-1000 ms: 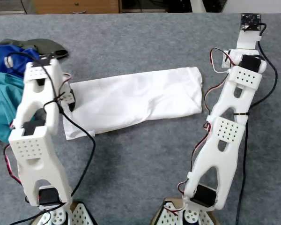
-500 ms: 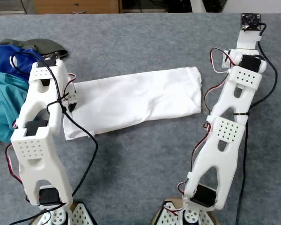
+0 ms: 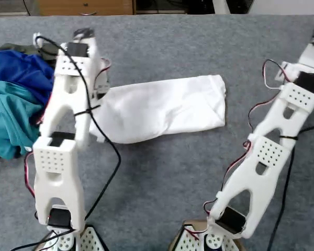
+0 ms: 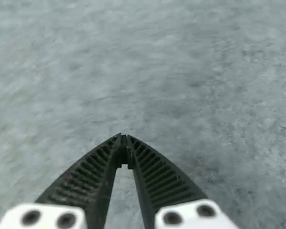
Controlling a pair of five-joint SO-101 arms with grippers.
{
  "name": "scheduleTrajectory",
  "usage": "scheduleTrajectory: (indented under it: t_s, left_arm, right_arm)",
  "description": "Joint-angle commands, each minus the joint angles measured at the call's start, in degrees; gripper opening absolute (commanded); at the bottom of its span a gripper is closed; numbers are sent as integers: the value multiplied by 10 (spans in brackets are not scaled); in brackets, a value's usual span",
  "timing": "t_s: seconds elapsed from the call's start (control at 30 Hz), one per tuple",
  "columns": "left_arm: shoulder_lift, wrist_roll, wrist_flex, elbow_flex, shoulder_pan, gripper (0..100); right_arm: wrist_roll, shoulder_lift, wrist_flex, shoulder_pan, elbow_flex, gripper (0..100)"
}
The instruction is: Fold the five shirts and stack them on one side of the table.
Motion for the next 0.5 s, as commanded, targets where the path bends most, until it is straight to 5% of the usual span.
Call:
scheduleTrajectory:
  t_s: [0.0, 0.47]
  left_arm:
    - [-10, 2, 26, -75, 52, 18]
    - [-13, 2, -69, -104, 222, 18]
  right_arm:
    - [-9, -36, -19, 20, -22, 5]
    - [10, -35, -31, 29, -22, 5]
